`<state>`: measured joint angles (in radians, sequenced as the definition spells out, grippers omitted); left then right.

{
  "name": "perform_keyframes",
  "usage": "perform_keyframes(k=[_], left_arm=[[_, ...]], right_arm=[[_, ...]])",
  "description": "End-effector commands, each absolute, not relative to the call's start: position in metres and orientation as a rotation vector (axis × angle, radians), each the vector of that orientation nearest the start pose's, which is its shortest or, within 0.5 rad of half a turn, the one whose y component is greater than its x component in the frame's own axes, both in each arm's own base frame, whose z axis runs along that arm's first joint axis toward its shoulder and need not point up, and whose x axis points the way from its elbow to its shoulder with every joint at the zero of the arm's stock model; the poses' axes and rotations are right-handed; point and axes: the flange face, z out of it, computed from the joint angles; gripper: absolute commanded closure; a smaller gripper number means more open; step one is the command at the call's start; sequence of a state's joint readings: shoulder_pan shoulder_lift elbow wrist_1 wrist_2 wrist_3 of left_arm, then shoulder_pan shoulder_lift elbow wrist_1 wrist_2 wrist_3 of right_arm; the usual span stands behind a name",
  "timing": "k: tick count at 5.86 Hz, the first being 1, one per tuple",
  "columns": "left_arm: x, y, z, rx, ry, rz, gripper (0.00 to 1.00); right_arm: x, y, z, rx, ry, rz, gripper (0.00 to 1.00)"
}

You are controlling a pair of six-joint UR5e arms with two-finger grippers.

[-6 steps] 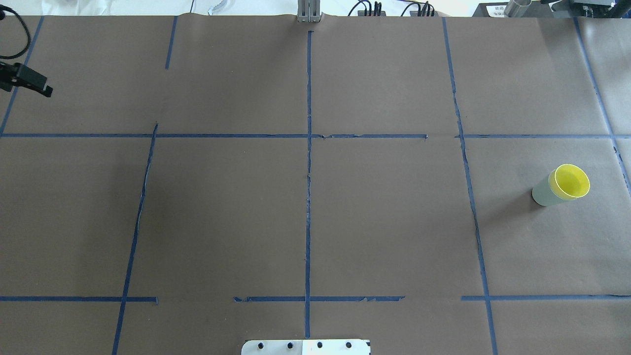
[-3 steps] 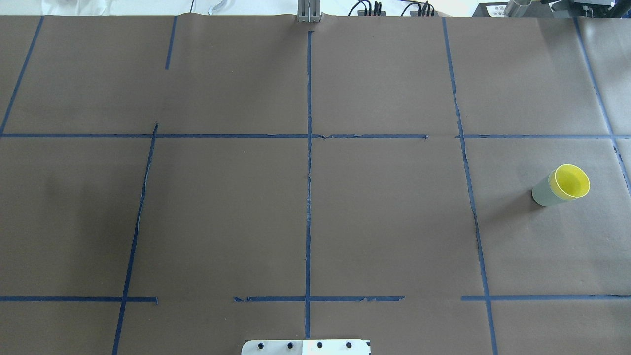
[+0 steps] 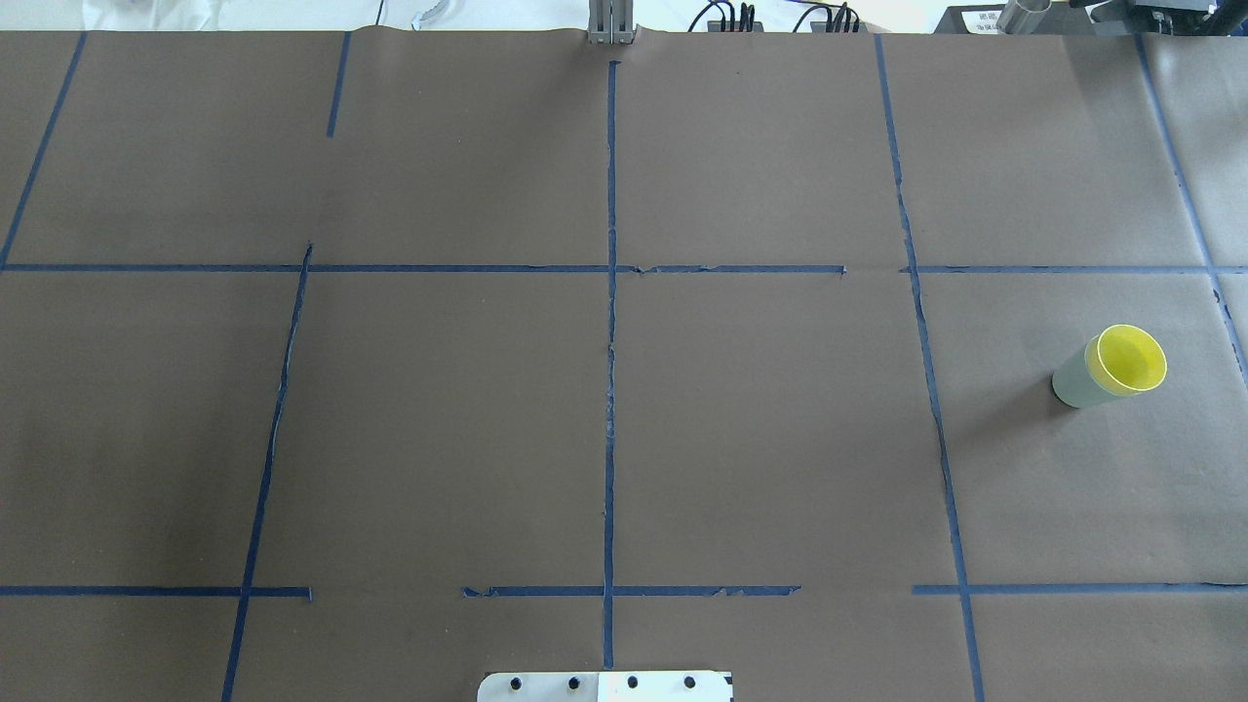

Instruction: Transfer and stack yellow cup on green cup

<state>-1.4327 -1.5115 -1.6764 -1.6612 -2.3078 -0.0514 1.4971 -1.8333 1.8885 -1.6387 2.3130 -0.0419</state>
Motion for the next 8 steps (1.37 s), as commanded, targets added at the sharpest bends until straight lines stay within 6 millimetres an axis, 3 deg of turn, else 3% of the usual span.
perform_keyframes(k=[1, 2, 4, 7, 8], left_arm=[[-0.022, -0.451, 0.624, -0.03, 0.735, 0.078, 0.0], [-0.023, -0.44, 0.647, -0.069, 0.735, 0.063, 0.0], [-0.024, -0.438, 0.653, -0.081, 0.731, 0.047, 0.0], [-0.028, -0.436, 0.642, -0.066, 0.732, 0.043, 0.0], [-0.028, -0.433, 0.652, -0.083, 0.731, 0.037, 0.0]], right_arm=[[0.038, -0.384, 0.626, -0.025, -0.746, -0.105, 0.0], [0.038, -0.384, 0.628, -0.028, -0.745, -0.103, 0.0], [0.038, -0.384, 0.628, -0.028, -0.745, -0.103, 0.0], [0.037, -0.385, 0.626, -0.025, -0.753, -0.104, 0.0], [0.037, -0.384, 0.627, -0.026, -0.753, -0.105, 0.0]])
